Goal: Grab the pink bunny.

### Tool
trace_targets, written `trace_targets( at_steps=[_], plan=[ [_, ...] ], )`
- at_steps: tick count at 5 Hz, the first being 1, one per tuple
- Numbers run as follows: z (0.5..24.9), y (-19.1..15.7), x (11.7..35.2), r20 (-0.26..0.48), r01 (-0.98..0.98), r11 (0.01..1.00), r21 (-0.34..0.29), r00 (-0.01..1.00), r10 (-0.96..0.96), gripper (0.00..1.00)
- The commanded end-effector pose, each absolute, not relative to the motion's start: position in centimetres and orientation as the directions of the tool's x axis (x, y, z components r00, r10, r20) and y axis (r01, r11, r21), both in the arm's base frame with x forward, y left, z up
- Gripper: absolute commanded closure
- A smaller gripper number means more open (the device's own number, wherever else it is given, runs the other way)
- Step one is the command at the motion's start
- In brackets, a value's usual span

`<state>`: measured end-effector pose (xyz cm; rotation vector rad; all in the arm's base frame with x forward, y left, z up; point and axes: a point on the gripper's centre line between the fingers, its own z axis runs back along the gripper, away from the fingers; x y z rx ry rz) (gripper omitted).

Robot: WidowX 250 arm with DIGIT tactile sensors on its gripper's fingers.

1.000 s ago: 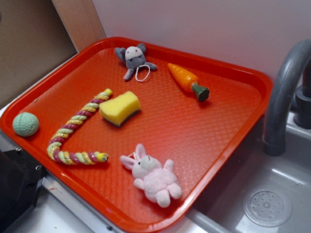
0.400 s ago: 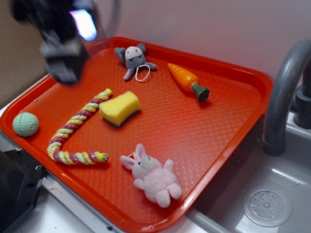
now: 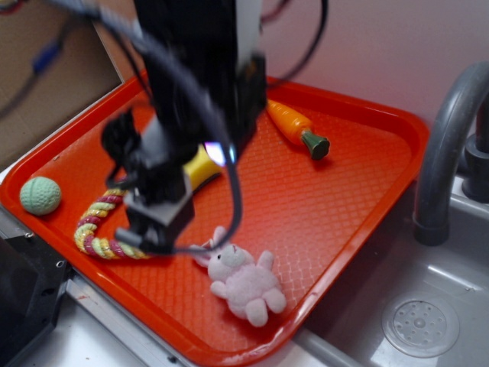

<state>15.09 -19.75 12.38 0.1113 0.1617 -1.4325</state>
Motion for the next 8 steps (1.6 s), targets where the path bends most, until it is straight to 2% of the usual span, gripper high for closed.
trace_targets(
  at_steps=[1,2,4,5,6,7,8],
  plan=[
    [9.0,-19.1,13.7,-0.203,0.995,0.077,-0.055,0.064,-0.977,0.0],
    [7.2,-18.8,13.9,-0.209,0.994,0.094,-0.05,0.082,-0.975,0.0],
    [5.4,-17.9,14.0,-0.222,0.992,0.121,-0.046,0.108,-0.969,0.0],
    [4.8,-17.7,14.3,-0.194,0.987,0.153,-0.045,0.141,-0.971,0.0],
    [4.1,-17.3,14.6,-0.22,0.981,0.164,-0.102,0.139,-0.966,1.0],
    [3.9,-17.0,14.7,-0.219,0.948,0.284,-0.14,0.25,-0.943,1.0],
    [4.1,-16.9,15.1,-0.274,0.935,0.345,-0.086,0.311,-0.91,1.0]
  ],
)
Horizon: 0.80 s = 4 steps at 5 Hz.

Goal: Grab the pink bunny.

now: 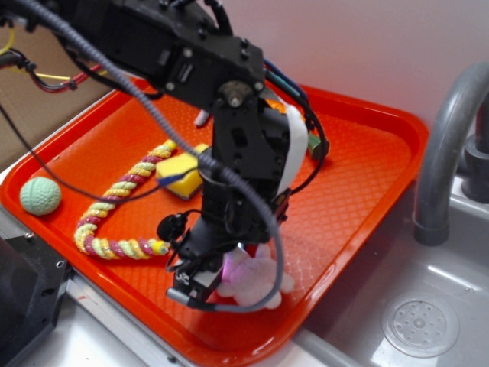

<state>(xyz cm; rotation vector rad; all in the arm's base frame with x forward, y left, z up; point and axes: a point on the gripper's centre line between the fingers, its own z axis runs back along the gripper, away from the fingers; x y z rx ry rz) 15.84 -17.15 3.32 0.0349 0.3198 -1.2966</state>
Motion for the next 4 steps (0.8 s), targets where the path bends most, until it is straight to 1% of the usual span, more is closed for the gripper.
trace_targets(
  at_steps=[1,2,3,4],
  plan=[
    [5.1,-17.4,15.0,-0.113,0.884,0.467,-0.023,0.462,-0.88,1.0],
    [10.0,-16.4,15.6,0.037,0.745,0.666,0.019,0.666,-0.745,1.0],
    [14.9,-13.6,15.9,0.092,0.555,0.83,0.055,0.825,-0.558,1.0],
    [19.9,-9.0,15.2,0.089,0.333,0.941,0.056,0.937,-0.337,1.0]
  ],
)
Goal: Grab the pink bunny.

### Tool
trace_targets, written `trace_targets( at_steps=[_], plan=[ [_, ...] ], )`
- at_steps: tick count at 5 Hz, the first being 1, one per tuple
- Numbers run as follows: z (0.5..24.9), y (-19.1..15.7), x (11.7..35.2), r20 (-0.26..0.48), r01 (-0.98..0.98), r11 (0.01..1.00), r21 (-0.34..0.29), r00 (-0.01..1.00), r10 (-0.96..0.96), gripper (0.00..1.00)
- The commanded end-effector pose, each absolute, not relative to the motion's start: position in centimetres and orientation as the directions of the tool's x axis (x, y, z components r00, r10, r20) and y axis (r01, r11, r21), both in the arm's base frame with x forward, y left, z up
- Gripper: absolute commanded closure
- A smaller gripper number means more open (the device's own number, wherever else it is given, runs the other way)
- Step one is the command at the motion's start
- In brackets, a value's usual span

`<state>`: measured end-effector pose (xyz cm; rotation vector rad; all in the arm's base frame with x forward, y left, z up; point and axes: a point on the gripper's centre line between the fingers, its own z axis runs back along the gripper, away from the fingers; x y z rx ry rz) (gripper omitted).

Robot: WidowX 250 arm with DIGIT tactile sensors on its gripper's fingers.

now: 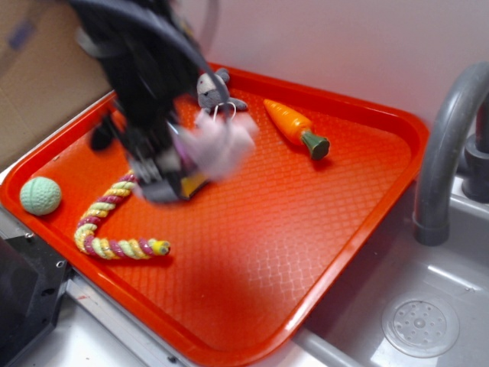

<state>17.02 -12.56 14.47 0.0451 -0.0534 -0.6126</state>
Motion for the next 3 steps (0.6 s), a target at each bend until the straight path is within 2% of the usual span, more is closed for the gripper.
trace_targets(
  at_steps=[1,2,3],
  plan=[
    [23.6,-6.7,14.5,0.053,0.092,0.995,0.05,0.994,-0.094,1.0],
    [25.0,-8.3,14.2,0.117,-0.16,0.986,0.05,0.981,0.154,1.0],
    [23.7,-9.4,15.8,0.116,-0.272,0.962,0.037,0.957,0.266,1.0]
  ],
)
